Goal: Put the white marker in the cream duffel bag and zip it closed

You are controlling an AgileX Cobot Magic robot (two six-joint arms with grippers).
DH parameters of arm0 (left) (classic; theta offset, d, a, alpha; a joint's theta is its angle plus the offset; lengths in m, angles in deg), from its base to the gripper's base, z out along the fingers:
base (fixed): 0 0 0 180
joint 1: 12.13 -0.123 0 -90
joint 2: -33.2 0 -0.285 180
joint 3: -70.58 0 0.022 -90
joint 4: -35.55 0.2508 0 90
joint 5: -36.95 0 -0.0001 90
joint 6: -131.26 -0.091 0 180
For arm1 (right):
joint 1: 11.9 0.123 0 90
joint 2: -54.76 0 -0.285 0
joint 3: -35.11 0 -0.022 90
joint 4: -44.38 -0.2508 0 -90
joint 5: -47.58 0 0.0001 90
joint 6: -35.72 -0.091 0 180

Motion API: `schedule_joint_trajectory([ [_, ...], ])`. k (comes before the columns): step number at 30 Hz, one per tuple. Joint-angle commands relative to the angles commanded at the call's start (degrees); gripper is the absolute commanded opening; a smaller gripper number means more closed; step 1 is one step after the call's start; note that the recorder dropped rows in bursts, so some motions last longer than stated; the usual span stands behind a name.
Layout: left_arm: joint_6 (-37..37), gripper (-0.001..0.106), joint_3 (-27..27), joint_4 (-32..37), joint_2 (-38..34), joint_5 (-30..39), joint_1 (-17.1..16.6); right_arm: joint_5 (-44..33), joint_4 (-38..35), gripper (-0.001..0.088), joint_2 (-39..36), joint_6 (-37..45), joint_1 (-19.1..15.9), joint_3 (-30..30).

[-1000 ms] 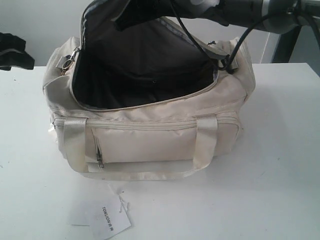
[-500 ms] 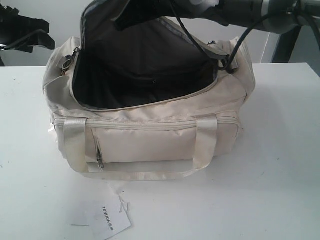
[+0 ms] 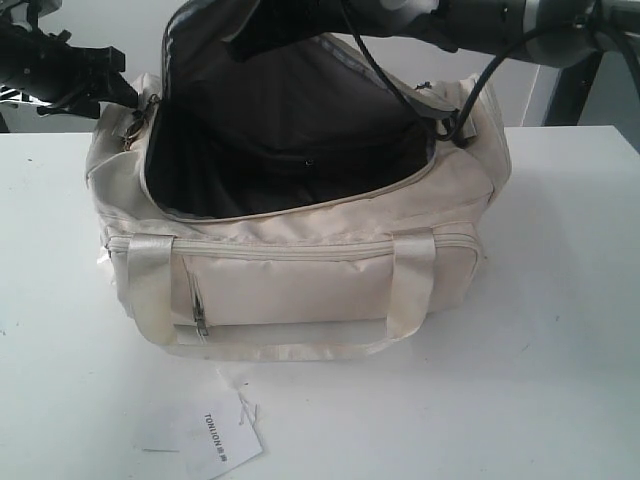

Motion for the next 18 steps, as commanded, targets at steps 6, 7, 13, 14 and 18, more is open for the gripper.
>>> schedule_joint_trajectory([
  [6, 0.3, 0.064, 0.0, -0.9, -1.3, 0.3, 0.0, 0.0, 0.0, 0.0000, 0.0, 0.0, 0.0, 0.0],
  [7, 0.3, 0.064, 0.0, -0.9, -1.7, 0.4, 0.0, 0.0, 0.0, 0.0000, 0.0, 0.0, 0.0, 0.0],
  [13, 0.1, 0.063, 0.0, -1.9, -2.5, 0.1, 0.0, 0.0, 0.0, 0.0000, 0.0, 0.0, 0.0, 0.0],
  [14, 0.1, 0.058, 0.0, -1.9, -2.5, 0.0, 0.0, 0.0, 0.0, 0.0000, 0.0, 0.0, 0.0, 0.0],
  [18, -0.2, 0.021, 0.0, -2.0, -2.5, 0.4, 0.0, 0.0, 0.0, 0.0000, 0.0, 0.0, 0.0, 0.0],
])
